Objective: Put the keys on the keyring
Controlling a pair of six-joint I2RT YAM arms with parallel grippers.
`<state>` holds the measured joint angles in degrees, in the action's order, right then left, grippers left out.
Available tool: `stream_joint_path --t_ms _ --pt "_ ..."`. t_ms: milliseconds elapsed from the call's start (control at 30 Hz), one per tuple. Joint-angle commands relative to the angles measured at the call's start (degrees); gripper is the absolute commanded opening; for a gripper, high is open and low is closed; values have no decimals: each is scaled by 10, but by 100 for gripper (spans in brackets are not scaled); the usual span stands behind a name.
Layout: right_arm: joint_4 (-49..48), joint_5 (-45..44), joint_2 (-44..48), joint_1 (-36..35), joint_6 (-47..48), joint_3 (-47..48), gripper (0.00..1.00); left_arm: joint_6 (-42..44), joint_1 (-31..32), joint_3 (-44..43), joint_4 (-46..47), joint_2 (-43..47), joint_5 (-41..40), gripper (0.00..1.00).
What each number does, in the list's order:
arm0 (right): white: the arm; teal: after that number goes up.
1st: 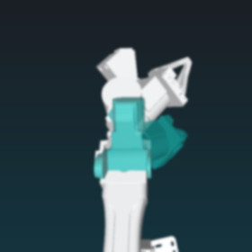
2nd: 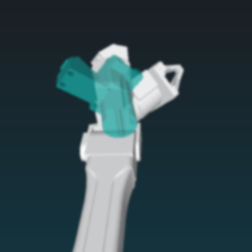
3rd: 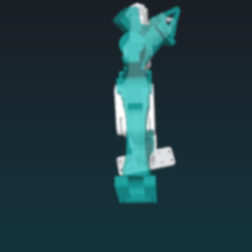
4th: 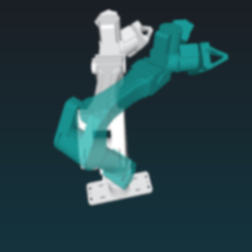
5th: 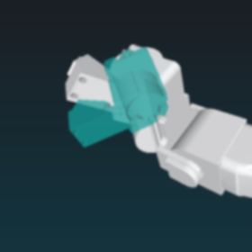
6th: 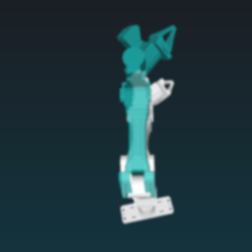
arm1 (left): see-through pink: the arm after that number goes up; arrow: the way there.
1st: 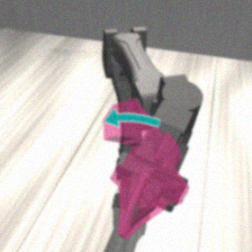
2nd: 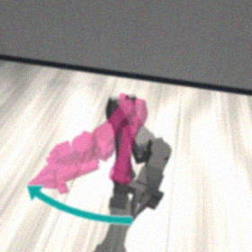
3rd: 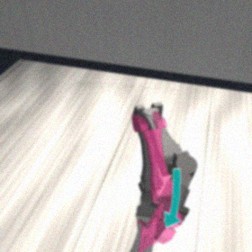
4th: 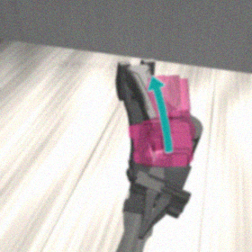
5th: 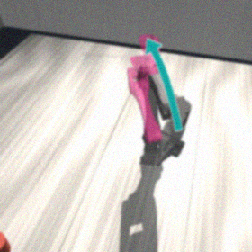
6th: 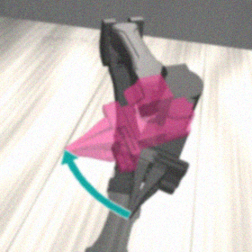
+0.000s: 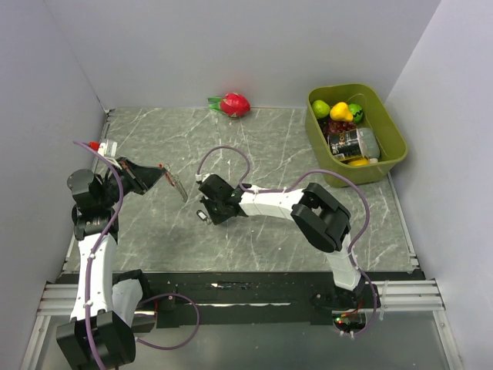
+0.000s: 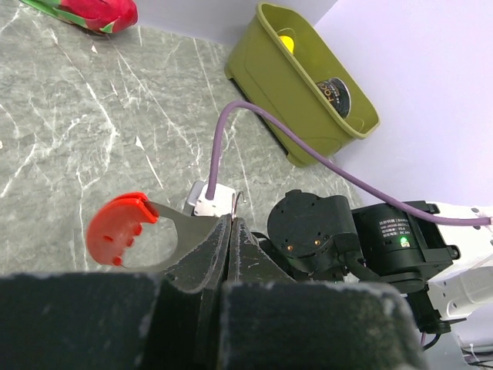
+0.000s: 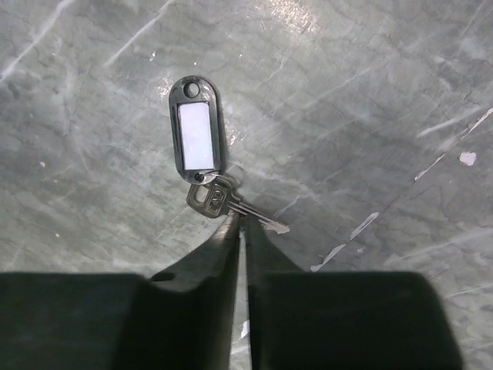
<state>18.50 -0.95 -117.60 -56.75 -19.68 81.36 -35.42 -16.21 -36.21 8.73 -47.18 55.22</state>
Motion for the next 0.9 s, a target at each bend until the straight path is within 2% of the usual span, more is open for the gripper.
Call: stream_joint_path --t_ms 0,133,333,433,467,600,767,867 --pt "-22 -19 23 -3 7 -13 3 -10 -4 -2 27 13 13 1" --pt "-23 -23 47 -3 14 -25 0 -9 -4 -3 26 14 12 1" --pt "-97 7 91 -3 23 -68 8 2 -3 -6 9 17 -1 1" --pt "-131 45 87 -3 37 -73 15 2 -4 -8 8 18 -3 1" --pt "-136 48 78 -3 41 -70 25 2 -5 -8 8 18 -3 1" --pt "-150 71 48 -1 48 -46 48 3 -5 -7 9 20 -1 1" --pt "-149 75 12 2 54 -21 59 1 -6 -7 10 21 0 1" --pt "-139 77 -9 3 60 -2 60 2 -8 -7 10 21 1 1"
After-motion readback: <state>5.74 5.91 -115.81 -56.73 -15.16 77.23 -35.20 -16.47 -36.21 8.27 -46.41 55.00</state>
